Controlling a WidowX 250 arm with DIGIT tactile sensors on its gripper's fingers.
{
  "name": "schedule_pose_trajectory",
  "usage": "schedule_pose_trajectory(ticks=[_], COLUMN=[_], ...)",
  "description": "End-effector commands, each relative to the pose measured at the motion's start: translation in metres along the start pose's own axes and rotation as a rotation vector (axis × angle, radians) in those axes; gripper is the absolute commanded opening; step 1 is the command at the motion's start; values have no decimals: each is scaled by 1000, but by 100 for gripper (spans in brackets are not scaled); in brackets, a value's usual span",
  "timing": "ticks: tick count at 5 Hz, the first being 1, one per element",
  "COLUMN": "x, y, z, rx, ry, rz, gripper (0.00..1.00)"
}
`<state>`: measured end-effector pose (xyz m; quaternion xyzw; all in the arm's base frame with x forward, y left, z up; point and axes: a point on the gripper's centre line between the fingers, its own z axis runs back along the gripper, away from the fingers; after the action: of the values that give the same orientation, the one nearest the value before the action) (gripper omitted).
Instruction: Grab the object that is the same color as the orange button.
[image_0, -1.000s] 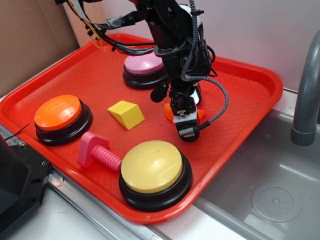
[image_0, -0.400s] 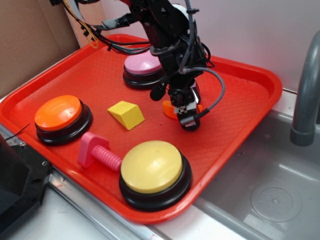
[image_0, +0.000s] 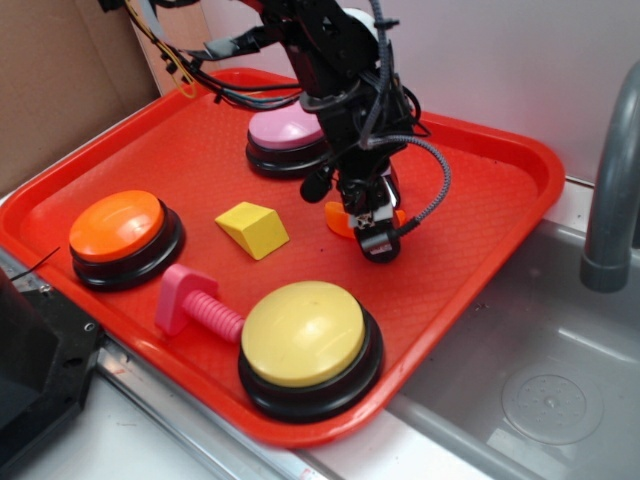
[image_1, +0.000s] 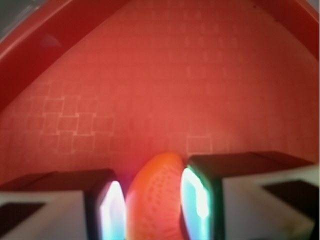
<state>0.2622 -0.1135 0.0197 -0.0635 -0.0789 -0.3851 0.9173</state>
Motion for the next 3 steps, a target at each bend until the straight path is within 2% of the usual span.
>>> schedule_pose_trajectory(ticks=[1, 2, 3], x=[1, 5, 8], y=[-2, 4, 6], z=[27, 60, 81], rx=[17, 40, 21], ry=[86, 86, 95], rz=[94, 175, 221], gripper=[0, 0, 0])
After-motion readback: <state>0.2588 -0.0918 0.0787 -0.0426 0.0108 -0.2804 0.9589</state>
